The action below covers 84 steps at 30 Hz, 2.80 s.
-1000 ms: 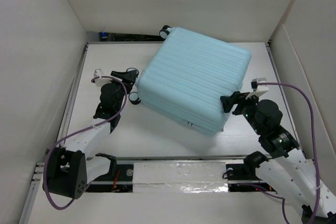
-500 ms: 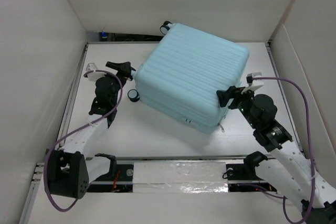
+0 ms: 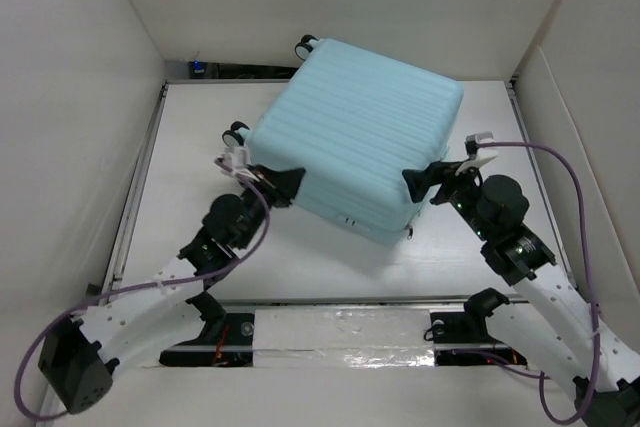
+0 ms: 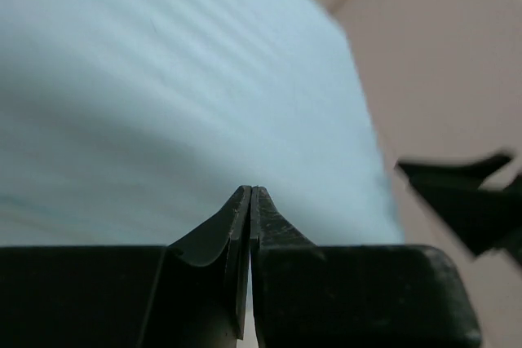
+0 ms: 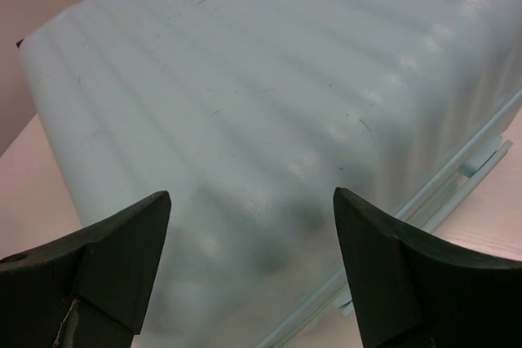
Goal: Pack the luggage
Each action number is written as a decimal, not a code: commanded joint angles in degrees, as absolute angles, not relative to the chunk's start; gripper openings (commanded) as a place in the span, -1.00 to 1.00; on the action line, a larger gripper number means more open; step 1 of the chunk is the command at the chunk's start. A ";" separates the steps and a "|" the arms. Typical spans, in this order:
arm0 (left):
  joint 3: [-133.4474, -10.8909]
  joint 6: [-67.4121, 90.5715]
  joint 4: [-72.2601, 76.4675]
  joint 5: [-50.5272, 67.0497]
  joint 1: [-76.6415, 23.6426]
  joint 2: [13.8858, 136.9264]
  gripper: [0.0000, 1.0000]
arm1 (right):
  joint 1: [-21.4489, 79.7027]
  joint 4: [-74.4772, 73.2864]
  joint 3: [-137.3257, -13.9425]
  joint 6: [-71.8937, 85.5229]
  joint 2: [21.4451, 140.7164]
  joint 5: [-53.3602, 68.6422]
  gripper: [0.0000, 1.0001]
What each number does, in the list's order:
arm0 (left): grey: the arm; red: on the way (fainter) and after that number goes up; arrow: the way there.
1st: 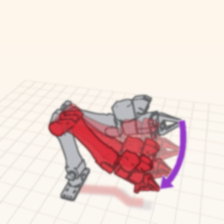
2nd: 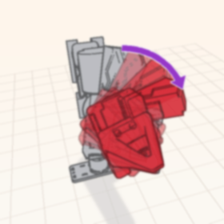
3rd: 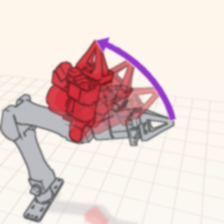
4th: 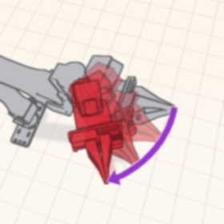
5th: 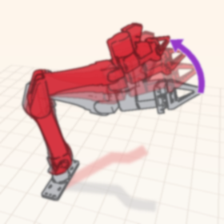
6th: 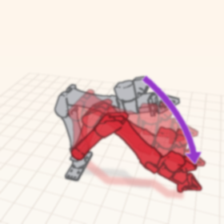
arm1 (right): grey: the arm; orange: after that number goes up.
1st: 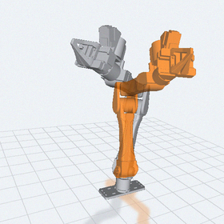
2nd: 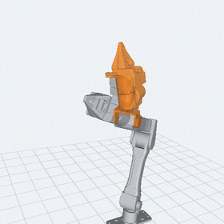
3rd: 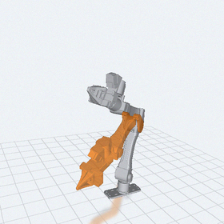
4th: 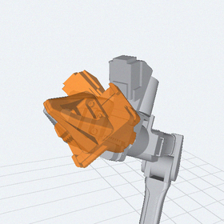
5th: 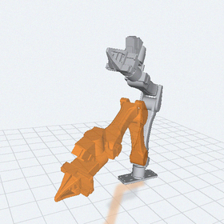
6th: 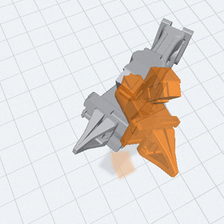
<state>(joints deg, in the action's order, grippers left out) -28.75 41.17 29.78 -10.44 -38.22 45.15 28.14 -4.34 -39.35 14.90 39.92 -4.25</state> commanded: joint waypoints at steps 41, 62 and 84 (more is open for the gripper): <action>-20.57 41.66 47.11 -7.47 -56.35 71.72 -0.28 | 28.13 -14.86 -20.74 20.83 24.96 9.32 0.04; -21.88 40.52 54.67 2.02 -50.54 79.27 -0.27 | 28.13 -10.11 -16.70 21.80 27.34 12.83 -0.55; -30.05 39.55 59.50 2.28 -50.54 86.83 -0.27 | 43.58 -6.43 -18.37 23.19 26.89 11.60 -1.00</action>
